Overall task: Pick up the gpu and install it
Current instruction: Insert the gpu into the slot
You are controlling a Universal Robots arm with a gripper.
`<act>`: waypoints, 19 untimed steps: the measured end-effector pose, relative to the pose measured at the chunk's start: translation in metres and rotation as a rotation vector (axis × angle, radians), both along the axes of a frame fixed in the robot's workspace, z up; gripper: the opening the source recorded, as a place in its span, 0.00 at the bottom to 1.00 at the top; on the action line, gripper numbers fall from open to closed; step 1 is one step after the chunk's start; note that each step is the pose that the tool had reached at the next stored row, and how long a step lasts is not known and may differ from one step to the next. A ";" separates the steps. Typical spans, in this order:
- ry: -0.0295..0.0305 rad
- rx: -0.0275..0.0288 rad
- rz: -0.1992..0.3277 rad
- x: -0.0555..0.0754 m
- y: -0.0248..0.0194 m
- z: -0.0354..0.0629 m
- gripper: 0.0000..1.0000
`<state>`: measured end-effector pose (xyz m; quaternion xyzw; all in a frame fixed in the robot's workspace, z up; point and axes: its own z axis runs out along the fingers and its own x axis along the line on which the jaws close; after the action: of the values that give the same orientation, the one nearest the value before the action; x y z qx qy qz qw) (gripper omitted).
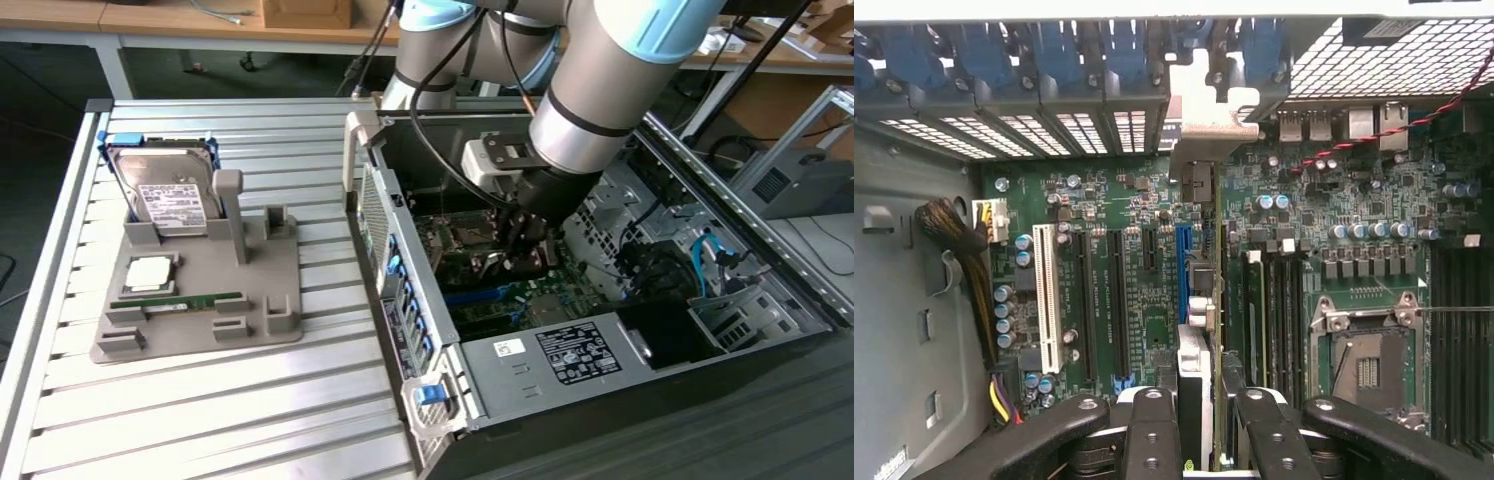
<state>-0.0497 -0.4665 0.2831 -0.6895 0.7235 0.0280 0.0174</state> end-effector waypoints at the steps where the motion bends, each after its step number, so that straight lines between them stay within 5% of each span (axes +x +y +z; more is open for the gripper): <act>1: 0.0000 0.0000 0.000 0.000 0.0000 -0.0005 0.27; 15: 0.0000 0.0000 0.000 -0.006 -0.0009 -0.0038 0.27; 19: 0.0001 -0.0049 0.000 -0.006 -0.0010 -0.0039 0.27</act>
<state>-0.0555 -0.4676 0.2792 -0.6896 0.7236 0.0262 0.0157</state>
